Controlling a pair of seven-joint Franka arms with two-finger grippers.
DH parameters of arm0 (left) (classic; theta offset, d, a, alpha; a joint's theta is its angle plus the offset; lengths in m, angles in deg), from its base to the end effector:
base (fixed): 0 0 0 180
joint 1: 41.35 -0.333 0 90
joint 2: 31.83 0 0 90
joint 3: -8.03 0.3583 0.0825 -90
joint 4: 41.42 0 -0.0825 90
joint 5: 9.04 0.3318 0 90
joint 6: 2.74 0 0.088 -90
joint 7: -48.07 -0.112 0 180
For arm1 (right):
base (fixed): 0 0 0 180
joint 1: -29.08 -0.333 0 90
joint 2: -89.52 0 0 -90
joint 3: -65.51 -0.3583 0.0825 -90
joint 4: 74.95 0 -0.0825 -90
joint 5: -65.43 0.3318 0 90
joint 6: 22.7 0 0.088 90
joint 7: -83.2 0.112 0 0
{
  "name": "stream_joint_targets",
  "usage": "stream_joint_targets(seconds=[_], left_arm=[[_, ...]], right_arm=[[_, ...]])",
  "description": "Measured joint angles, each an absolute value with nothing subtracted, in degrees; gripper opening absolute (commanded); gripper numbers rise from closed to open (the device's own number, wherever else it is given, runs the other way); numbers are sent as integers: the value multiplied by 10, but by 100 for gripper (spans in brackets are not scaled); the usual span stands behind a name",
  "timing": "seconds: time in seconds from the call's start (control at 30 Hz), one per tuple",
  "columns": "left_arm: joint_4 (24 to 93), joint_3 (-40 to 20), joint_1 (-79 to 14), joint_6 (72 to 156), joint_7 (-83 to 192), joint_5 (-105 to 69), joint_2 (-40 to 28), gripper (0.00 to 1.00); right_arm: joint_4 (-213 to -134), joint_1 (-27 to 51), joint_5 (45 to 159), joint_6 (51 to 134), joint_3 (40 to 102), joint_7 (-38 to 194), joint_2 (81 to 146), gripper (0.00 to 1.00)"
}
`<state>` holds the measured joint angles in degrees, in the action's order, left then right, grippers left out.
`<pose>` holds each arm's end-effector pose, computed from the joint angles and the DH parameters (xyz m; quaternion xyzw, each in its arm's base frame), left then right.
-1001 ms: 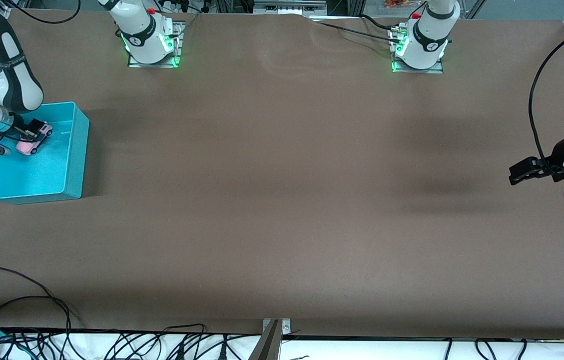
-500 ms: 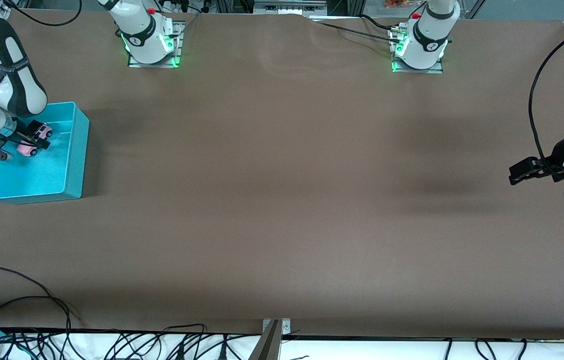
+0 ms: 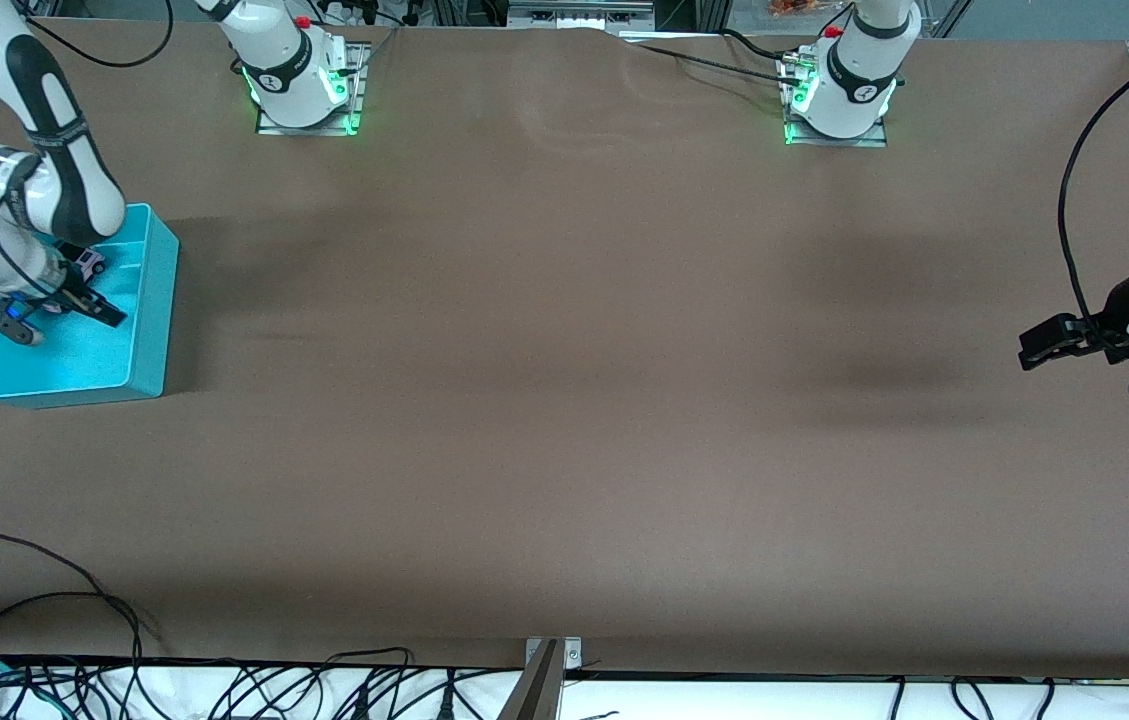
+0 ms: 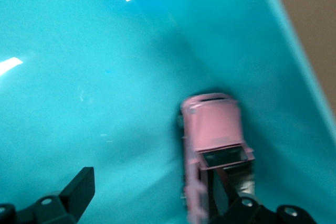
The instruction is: Wind and store pink jeep toy
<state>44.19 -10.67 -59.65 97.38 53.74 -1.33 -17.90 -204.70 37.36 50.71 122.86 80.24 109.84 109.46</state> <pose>0.5934 0.0333 0.5826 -0.9988 -0.0398 -0.0130 0.0271 0.4794 -0.1973 0.2841 0.9431 -0.3110 -0.0307 0.1134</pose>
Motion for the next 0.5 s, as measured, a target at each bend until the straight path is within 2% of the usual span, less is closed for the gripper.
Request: stream_joint_targets(seconds=[0.5], left_arm=[[442, -107, -596, 974, 537, -13, -179, 100]], right_arm=[[-2045, 370, 507, 1225, 783, 1143, 1095, 100]])
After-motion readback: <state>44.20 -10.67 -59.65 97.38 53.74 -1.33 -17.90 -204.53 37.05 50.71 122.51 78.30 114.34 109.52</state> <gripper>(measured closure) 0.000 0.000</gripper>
